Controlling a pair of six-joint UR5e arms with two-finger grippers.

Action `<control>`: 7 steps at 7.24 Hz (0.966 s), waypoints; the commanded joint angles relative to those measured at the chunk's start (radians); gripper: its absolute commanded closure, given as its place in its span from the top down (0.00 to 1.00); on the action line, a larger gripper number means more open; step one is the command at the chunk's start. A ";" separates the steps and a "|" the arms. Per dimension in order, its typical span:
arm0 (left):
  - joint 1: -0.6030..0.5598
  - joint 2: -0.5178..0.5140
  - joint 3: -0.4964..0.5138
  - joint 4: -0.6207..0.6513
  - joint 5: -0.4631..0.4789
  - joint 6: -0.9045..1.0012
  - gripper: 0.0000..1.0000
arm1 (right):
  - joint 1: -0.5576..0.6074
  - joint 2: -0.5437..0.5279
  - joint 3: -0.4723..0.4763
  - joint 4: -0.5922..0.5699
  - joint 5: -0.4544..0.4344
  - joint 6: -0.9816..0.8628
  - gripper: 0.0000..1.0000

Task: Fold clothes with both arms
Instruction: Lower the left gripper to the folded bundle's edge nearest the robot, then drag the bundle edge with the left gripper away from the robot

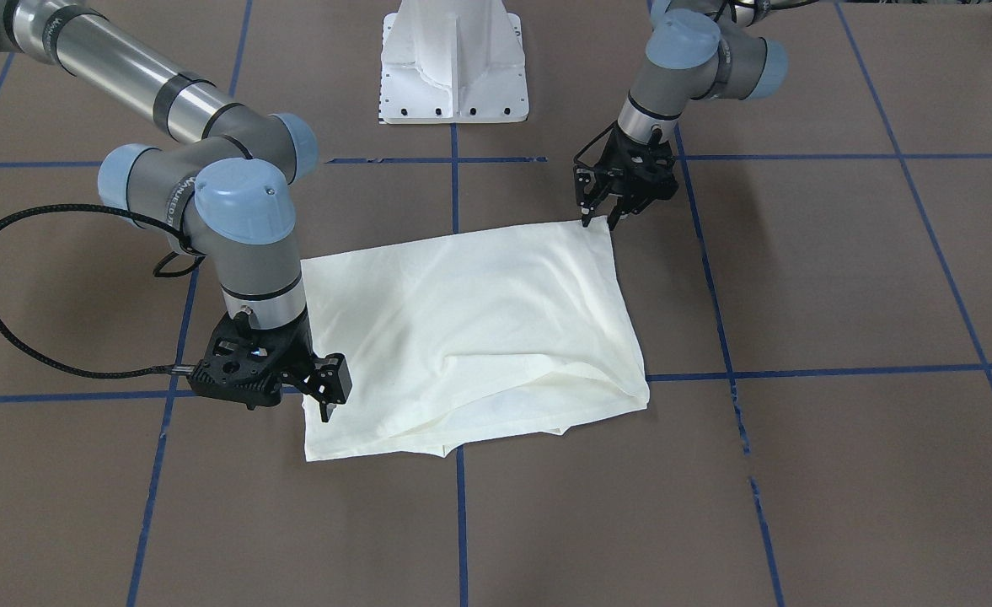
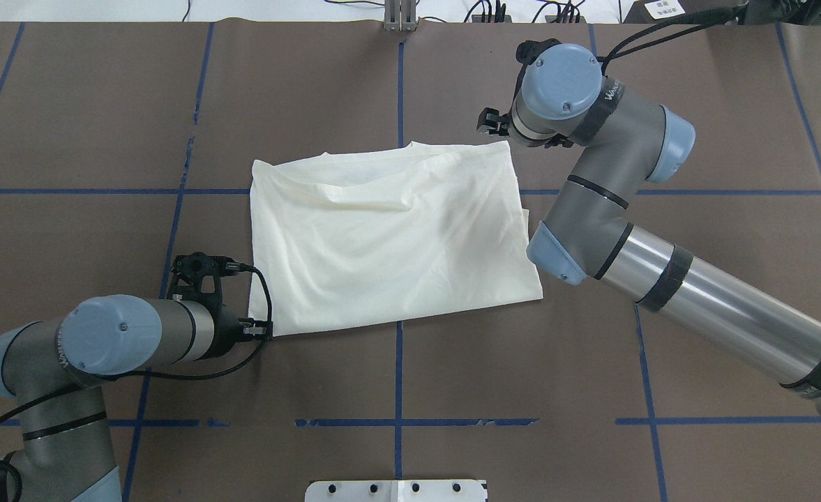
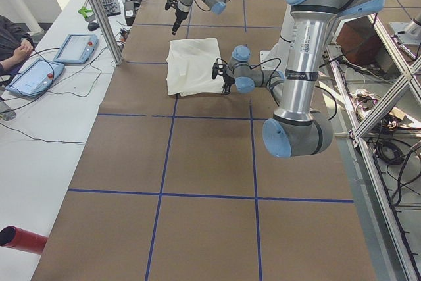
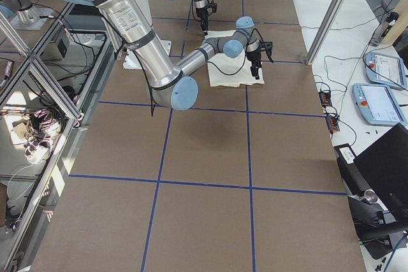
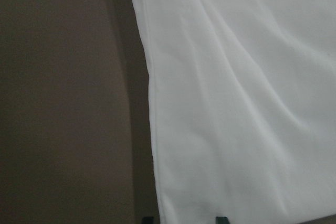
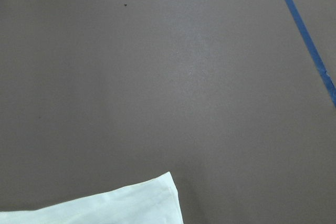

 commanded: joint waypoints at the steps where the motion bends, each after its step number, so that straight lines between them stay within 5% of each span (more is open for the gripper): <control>1: 0.000 -0.005 0.003 0.000 0.000 0.000 0.00 | -0.001 -0.001 0.000 0.000 -0.001 -0.002 1.00; 4: -0.018 0.005 -0.006 0.001 0.000 0.023 0.00 | -0.003 -0.001 0.001 0.000 -0.001 0.001 1.00; 7: -0.255 -0.009 0.098 -0.008 -0.008 0.356 0.00 | -0.004 0.001 0.001 0.000 -0.001 0.007 1.00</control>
